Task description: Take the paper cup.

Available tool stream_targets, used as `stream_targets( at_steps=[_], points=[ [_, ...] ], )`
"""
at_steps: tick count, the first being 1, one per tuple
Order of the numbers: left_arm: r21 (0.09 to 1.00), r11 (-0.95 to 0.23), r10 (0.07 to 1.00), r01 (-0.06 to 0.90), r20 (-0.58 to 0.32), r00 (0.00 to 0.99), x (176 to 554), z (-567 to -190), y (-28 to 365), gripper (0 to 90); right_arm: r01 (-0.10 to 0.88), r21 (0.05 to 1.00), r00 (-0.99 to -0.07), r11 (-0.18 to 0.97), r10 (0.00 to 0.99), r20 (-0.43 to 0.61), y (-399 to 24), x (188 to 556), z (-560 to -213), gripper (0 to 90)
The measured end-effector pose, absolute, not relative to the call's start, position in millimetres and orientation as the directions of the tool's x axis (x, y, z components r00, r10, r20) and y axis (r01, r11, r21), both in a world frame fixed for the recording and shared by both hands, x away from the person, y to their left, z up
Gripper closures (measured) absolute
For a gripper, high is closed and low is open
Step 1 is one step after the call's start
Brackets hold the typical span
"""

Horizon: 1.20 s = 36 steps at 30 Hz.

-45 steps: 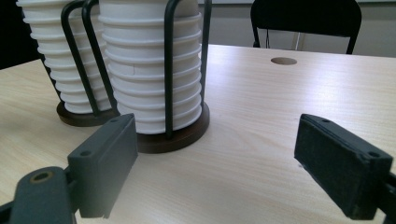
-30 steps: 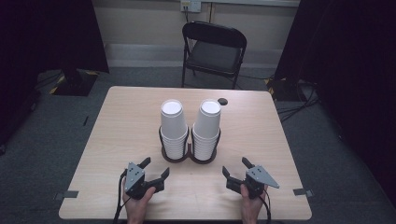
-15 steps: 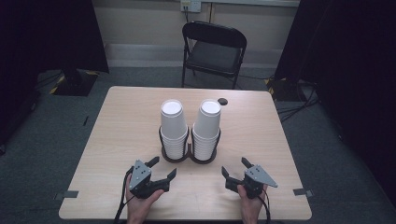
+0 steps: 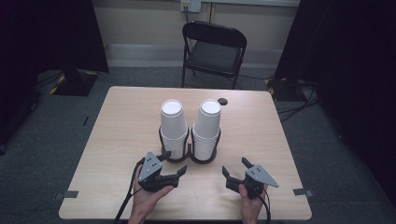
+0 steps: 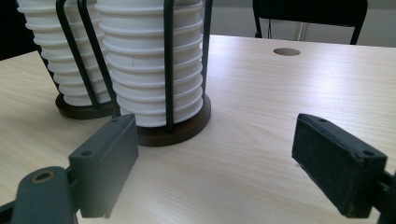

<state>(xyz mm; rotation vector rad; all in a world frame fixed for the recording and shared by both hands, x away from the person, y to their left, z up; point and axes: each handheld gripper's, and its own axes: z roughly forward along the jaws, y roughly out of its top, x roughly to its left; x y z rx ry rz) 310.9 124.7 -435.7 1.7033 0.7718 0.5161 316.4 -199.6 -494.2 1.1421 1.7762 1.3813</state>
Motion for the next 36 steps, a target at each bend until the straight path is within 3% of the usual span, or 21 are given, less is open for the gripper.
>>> stream_targets(
  at_steps=[6, 11, 26, 36],
  points=[
    [0.964, -0.168, 0.688, 0.206, -0.035, 0.724, 315.0, -425.8, 116.9, 17.4, 0.259, 0.962, -0.447, 0.084, 0.893, 0.043, -199.8, 316.4, -494.2, 14.7],
    [0.968, -0.169, 0.665, 0.185, -0.026, 0.746, 318.3, -417.4, 114.9, 17.3, 0.255, 0.964, -0.452, 0.082, 0.891, 0.044, -200.1, 315.8, -494.3, 14.7],
    [0.965, -0.201, 0.648, 0.17, 0.001, 0.761, 334.1, -396.8, 102.4, 27.1, 0.263, 0.961, -0.456, 0.085, 0.889, 0.047, -200.2, 316.7, -494.1, 15.1],
    [0.972, -0.19, 0.641, 0.139, 0.015, 0.768, 343.1, -377.4, 87.4, 25.2, 0.26, 0.962, -0.455, 0.076, 0.889, 0.053, -200.5, 316.5, -494.3, 15.1]
  ],
)
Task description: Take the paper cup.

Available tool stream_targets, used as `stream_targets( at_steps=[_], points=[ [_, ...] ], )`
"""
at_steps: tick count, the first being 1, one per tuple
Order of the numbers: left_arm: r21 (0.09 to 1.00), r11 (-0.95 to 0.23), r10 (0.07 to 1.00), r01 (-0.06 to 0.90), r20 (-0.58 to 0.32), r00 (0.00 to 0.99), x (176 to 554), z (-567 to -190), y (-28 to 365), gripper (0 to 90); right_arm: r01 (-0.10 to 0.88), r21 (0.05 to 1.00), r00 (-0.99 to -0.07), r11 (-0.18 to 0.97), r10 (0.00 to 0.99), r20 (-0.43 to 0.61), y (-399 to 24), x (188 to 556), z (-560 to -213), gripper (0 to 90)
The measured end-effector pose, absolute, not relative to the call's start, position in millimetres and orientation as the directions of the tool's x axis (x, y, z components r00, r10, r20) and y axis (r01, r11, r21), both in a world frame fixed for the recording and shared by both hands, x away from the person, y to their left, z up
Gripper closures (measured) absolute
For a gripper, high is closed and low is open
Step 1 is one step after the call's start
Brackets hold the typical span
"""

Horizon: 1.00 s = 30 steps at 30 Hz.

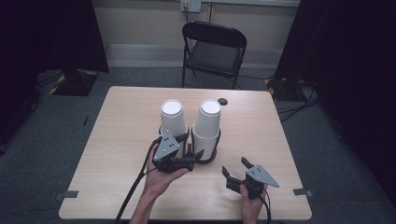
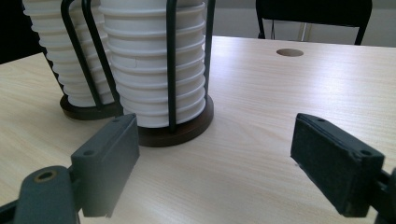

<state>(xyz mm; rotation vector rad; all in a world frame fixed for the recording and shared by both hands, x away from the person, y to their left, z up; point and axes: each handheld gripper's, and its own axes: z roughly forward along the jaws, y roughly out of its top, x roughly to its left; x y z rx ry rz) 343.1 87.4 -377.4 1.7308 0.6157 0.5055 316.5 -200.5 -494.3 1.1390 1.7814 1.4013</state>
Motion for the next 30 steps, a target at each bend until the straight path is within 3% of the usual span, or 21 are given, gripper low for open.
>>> stream_targets(
  at_steps=[15, 30],
  points=[
    [0.971, -0.193, 0.616, 0.142, 0.008, 0.788, 362.3, -355.0, 74.5, 21.0, 0.261, 0.962, -0.46, 0.078, 0.886, 0.053, -200.5, 316.5, -494.3, 15.2],
    [0.968, -0.215, 0.66, 0.131, 0.045, 0.749, 379.0, -336.6, 62.3, 20.0, 0.264, 0.961, -0.465, 0.079, 0.884, 0.055, -200.5, 316.7, -494.2, 15.2]
  ],
)
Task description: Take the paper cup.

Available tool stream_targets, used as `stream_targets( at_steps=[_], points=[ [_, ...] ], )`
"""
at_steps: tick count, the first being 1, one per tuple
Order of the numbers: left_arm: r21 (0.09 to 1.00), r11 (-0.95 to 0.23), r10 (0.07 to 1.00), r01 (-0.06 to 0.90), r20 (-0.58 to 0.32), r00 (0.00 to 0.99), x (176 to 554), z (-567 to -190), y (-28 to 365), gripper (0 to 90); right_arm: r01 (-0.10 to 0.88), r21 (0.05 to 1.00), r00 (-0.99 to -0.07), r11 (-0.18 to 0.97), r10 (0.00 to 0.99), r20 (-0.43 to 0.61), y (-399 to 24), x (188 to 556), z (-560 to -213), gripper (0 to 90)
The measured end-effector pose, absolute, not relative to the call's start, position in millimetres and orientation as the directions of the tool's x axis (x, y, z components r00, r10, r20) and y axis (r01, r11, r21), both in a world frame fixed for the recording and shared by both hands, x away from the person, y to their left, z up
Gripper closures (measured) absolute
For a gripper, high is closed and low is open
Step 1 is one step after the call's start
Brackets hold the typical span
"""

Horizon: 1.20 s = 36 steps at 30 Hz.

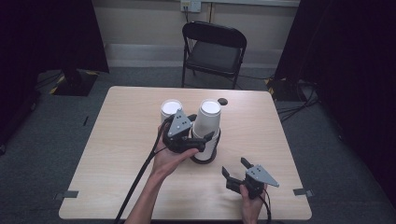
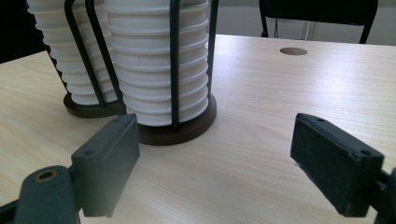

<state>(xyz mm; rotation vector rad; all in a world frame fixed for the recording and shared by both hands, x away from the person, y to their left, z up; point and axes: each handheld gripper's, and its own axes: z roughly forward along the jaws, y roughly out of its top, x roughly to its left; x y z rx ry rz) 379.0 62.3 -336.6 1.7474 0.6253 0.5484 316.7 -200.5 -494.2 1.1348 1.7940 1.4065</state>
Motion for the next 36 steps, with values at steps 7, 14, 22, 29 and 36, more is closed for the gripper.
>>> stream_targets(
  at_steps=[7, 14, 22, 29, 36],
  points=[
    [0.967, -0.214, 0.683, 0.139, 0.046, 0.729, 389.1, -328.6, 55.7, 18.8, 0.264, 0.961, -0.465, 0.079, 0.884, 0.056, -200.4, 316.7, -494.2, 15.2],
    [0.965, -0.219, 0.681, 0.148, 0.043, 0.731, 399.0, -322.8, 49.0, 19.0, 0.26, 0.962, -0.467, 0.079, 0.883, 0.053, -200.8, 316.5, -494.3, 15.1],
    [0.954, -0.26, 0.698, 0.148, 0.079, 0.712, 408.7, -315.6, 40.4, 15.6, 0.257, 0.963, -0.468, 0.08, 0.882, 0.051, -200.8, 316.1, -494.3, 15.2],
    [0.942, -0.288, 0.702, 0.173, 0.085, 0.707, 421.9, -313.5, 31.3, 16.0, 0.257, 0.963, -0.468, 0.08, 0.882, 0.051, -200.8, 316.0, -494.3, 15.2],
    [0.925, -0.322, 0.701, 0.202, 0.09, 0.707, 431.8, -323.2, 22.5, 16.2, 0.253, 0.964, -0.468, 0.08, 0.882, 0.05, -200.8, 315.6, -494.3, 15.2]
  ],
)
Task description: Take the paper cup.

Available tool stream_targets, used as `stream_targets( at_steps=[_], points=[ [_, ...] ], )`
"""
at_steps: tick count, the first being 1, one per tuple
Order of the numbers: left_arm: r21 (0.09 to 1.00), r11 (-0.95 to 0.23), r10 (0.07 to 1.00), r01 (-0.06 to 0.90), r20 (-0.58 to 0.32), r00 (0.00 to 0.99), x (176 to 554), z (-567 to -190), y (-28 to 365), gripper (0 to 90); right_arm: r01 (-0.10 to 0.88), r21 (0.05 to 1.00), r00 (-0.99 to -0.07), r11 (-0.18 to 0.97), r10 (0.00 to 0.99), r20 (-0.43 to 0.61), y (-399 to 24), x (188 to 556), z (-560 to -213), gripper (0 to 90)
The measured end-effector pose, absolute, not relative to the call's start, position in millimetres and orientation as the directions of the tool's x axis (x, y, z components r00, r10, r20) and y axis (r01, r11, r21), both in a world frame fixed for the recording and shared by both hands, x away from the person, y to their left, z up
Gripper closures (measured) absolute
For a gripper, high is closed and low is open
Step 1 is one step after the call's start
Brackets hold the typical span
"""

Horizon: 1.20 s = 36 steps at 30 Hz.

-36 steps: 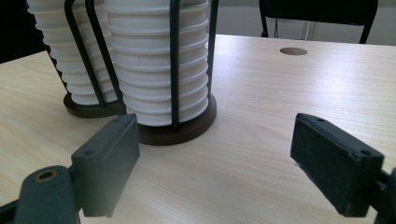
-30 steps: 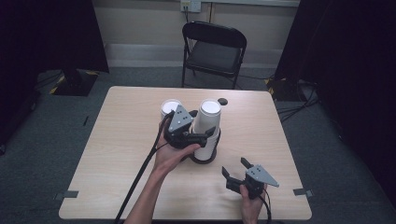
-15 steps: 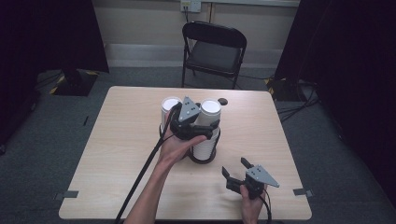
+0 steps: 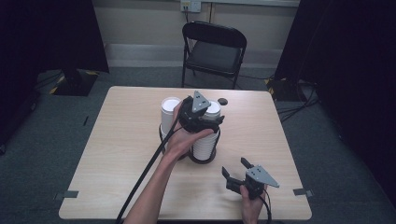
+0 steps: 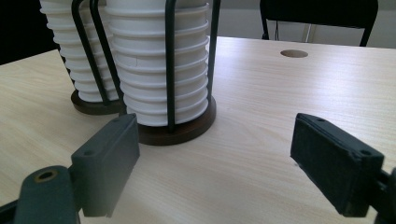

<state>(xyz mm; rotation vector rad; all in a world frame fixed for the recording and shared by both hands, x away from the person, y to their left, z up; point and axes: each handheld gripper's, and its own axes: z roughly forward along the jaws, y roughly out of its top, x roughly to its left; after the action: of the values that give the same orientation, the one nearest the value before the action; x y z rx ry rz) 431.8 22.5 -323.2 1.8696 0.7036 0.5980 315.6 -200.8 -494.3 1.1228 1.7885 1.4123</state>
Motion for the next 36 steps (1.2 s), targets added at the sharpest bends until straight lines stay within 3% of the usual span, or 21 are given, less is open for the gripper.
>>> stream_targets(
  at_steps=[5, 17, 22, 36],
  points=[
    [0.92, -0.324, 0.701, 0.222, 0.075, 0.709, 438.3, -327.1, 21.2, 20.9, 0.252, 0.964, -0.468, 0.081, 0.882, 0.048, -200.6, 315.4, -494.3, 15.2],
    [0.917, -0.295, 0.699, 0.27, 0.014, 0.715, 448.7, -327.6, 19.9, 21.2, 0.252, 0.964, -0.47, 0.082, 0.882, 0.048, -200.6, 315.4, -494.3, 15.2],
    [0.904, -0.328, 0.701, 0.273, 0.039, 0.712, 449.5, -327.6, 16.4, 20.4, 0.253, 0.964, -0.47, 0.083, 0.881, 0.047, -200.5, 315.5, -494.3, 15.2],
    [0.923, -0.284, 0.713, 0.258, 0.023, 0.701, 445.8, -320.9, 18.6, 21.7, 0.245, 0.966, -0.469, 0.078, 0.882, 0.048, -201.1, 315.0, -494.5, 15.2]
  ],
)
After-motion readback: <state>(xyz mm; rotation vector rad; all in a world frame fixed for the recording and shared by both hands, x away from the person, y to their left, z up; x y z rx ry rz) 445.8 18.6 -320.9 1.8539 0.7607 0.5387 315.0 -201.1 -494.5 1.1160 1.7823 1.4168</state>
